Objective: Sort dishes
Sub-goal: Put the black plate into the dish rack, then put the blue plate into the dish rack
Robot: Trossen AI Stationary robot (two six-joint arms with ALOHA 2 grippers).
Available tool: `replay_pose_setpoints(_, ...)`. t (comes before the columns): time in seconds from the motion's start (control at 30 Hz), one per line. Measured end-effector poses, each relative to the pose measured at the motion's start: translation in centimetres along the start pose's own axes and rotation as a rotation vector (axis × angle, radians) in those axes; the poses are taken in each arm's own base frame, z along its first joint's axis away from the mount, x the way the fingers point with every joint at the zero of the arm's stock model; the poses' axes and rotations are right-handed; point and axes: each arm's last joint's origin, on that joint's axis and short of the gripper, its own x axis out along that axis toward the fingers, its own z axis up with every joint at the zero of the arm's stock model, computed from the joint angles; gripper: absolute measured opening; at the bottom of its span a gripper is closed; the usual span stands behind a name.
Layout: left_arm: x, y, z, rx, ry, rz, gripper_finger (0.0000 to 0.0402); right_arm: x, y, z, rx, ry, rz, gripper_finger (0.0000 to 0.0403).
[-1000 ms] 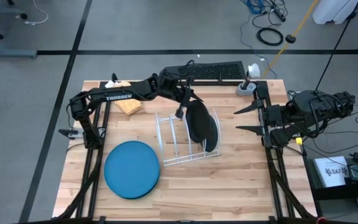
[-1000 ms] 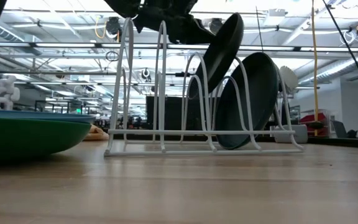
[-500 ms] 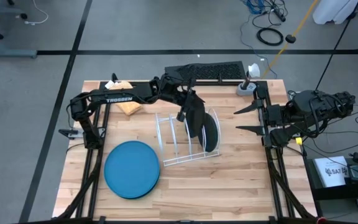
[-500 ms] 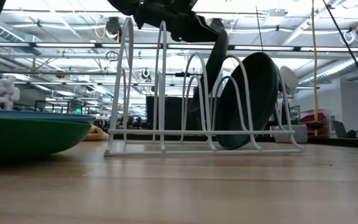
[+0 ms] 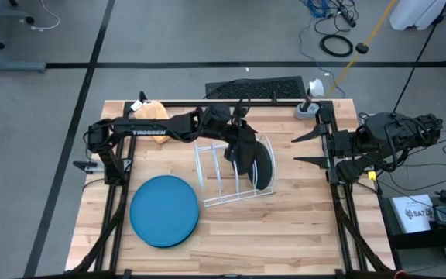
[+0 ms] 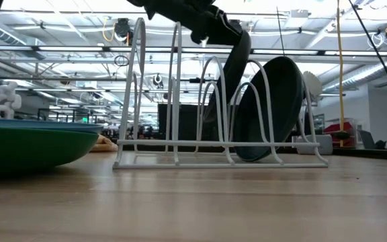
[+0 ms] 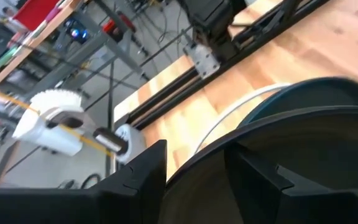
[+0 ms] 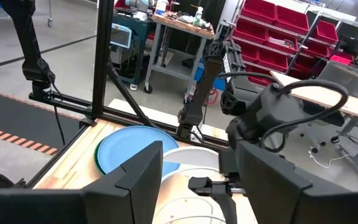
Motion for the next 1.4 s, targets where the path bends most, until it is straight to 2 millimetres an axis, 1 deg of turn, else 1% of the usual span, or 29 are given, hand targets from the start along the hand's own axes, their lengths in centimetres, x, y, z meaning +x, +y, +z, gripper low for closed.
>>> replay_pose_setpoints(0.37,0.2,-3.7,1.2,0.131,0.247,0.018,0.0171,0.0,0.0,0.0,0.0,0.001,0.0,0.0199)
replay_pose_setpoints(0.57,0.1,-5.1,2.1,0.186,0.352,0.092,0.0171,0.0,0.0,0.0,0.001,-0.004,-0.001,0.0199)
replay_pose_setpoints(0.77,-0.1,-6.6,3.3,0.309,0.41,0.142,0.0171,0.0,0.0,0.0,0.009,-0.004,-0.001,0.0199)
replay_pose_setpoints(0.9,-0.2,-7.3,4.0,0.347,0.441,0.177,0.0171,0.0,0.0,0.1,0.01,-0.005,-0.001,0.0199)
replay_pose_setpoints(1.0,-0.4,-7.9,4.5,0.411,0.5,0.229,0.0171,0.0,0.0,0.1,0.01,-0.006,-0.001,0.0199)
replay_pose_setpoints(1.07,-0.7,-8.5,5.3,0.465,0.54,0.268,0.0171,0.0,0.0,0.1,0.015,-0.006,-0.001,0.0199)
replay_pose_setpoints(1.13,-1.3,-9.0,6.6,0.476,0.532,0.302,0.0171,0.0,0.0,0.1,0.02,-0.005,-0.001,0.0199)
replay_pose_setpoints(1.2,-2.5,-9.4,8.1,0.449,0.497,0.325,0.0171,0.0,0.0,0.0,0.02,-0.003,-0.001,0.0199)
replay_pose_setpoints(1.3,-5.4,-9.9,10.4,0.318,0.419,0.335,0.0171,0.0,0.0,0.0,0.025,0.004,0.001,0.0199)
replay_pose_setpoints(1.4,-8.1,-10.8,11.4,0.158,0.375,0.294,0.0171,0.0,0.0,-0.1,0.022,0.015,0.003,0.0199)
